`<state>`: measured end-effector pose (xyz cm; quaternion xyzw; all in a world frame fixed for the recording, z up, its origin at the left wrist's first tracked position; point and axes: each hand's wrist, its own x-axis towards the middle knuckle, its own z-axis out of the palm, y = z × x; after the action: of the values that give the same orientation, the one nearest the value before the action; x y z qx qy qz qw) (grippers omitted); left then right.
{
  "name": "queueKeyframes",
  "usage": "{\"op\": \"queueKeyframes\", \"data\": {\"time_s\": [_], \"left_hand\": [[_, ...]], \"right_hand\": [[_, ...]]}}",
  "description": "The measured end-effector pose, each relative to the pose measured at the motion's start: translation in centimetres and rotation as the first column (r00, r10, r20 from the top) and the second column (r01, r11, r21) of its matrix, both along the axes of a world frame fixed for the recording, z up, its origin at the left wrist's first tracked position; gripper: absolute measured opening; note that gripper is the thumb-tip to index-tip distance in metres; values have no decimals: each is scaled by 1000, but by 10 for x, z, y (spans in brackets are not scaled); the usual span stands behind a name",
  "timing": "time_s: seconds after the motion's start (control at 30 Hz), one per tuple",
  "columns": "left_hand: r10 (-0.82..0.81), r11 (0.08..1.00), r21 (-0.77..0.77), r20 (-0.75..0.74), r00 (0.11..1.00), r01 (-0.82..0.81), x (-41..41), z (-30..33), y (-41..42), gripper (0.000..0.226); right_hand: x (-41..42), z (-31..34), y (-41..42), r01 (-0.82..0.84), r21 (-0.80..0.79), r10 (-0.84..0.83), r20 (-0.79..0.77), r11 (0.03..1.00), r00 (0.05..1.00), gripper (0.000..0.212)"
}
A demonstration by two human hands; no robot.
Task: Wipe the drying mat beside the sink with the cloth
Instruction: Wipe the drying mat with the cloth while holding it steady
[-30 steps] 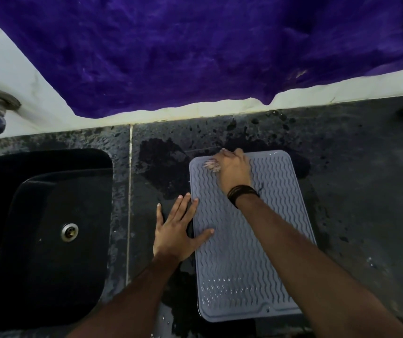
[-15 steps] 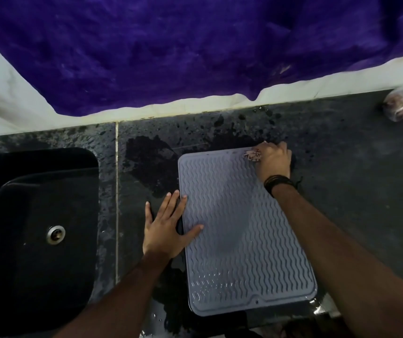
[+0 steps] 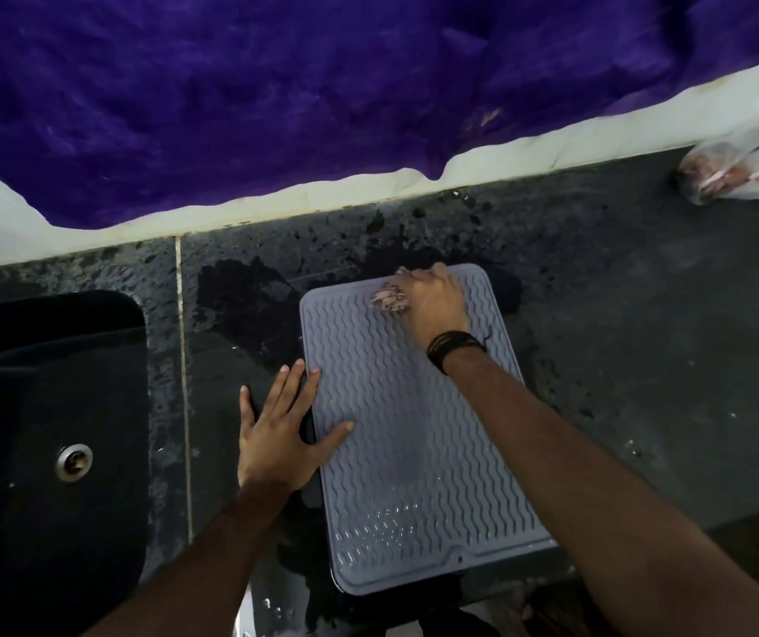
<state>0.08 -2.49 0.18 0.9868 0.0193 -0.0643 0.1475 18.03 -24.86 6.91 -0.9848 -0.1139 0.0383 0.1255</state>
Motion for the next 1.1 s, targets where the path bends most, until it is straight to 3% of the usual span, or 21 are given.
{"op": "queueKeyframes", "data": {"time_s": [0.2, 0.33, 0.47, 0.63, 0.8, 1.1], "left_hand": [[2, 1000, 13, -9, 1000, -2, 1, 4, -2, 96], [-1, 1000, 0, -9, 1000, 1, 1, 4, -2, 95], [-1, 1000, -5, -6, 1000, 1, 1, 5, -2, 95], [-4, 1000, 7, -7, 1000, 4, 1, 5, -3, 95], [-9, 1000, 3, 19, 1000, 9, 1, 1, -2, 95], [-15, 999, -29, 56, 998, 17, -1, -2, 1, 93]], "right_hand": [[15, 0, -80, 257, -138, -254, 37, 956, 966, 41], [12, 0, -58, 294, -133, -290, 50, 946, 956, 36], [-6, -3, 5, 206, -120, -213, -45, 971, 976, 38], [-41, 1, 73, -42, -22, 41, -46, 999, 998, 42], [-47, -1, 69, -173, -15, 173, -22, 985, 985, 49], [-9, -5, -11, 163, -37, -162, 31, 986, 986, 41]]}}
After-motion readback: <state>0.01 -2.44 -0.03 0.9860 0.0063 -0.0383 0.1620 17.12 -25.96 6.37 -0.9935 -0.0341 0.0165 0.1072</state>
